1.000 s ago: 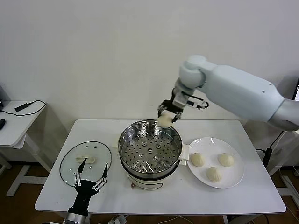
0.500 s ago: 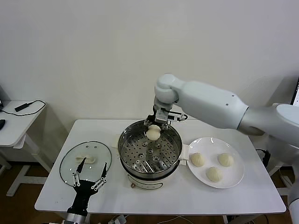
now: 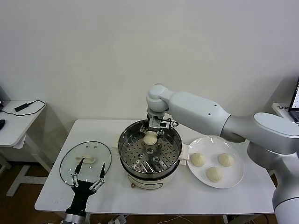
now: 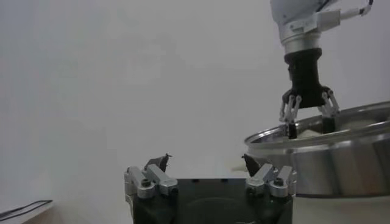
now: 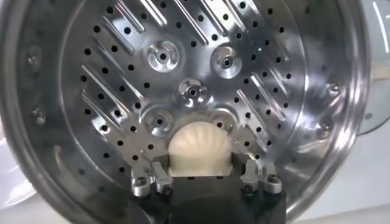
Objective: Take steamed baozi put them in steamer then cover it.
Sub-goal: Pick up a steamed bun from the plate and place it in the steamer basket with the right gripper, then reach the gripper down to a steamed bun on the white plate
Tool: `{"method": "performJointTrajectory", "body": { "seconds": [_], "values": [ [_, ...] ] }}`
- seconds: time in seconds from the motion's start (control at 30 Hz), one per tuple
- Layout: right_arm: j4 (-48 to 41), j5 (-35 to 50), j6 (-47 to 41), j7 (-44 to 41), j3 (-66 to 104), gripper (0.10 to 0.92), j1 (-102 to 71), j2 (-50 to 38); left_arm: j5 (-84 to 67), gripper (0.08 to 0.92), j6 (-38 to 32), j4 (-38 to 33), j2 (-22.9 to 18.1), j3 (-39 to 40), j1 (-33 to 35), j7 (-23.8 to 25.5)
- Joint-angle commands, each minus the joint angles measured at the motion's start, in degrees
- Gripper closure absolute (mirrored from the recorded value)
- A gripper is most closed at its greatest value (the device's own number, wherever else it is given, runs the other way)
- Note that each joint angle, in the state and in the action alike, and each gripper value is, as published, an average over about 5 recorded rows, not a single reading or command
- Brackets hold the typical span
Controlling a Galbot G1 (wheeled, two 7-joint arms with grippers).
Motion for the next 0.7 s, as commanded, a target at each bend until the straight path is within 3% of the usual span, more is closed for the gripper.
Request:
{"method": "performJointTrajectory", "body": {
  "seconds": [0.03,0.2,0.37,0.5,0.7],
  "values": [
    [-0.3,-1.1,-0.2,-0.8,1.1,0.230,-0.7,0.3,-0.1,0.177,-0.1,0.1,0.0,-0.1,0.0,0.0],
    [5.1,4.9,-3.7,-4.7,2.7,0.203,2.2,-4.6,-0.1,0.177,0.0,-0.1,0.0,0.1,-0.1,-0.2],
    [10.8,20.4,-14.3,-9.2,0.1,0.203,10.0,-14.2,0.0,0.177,0.1,-0.3,0.0,0.2,-0.2,-0.3],
    [10.9,35.8,-26.0,-8.6,-7.0,0.203,19.0,-23.1,0.1,0.177,0.3,-0.5,-0.1,0.3,-0.4,-0.3],
    [10.4,46.9,-36.0,-3.0,-19.1,0.203,23.2,-32.9,0.3,0.177,0.3,-0.5,-0.2,0.8,-0.4,-0.2]
  ]
}}
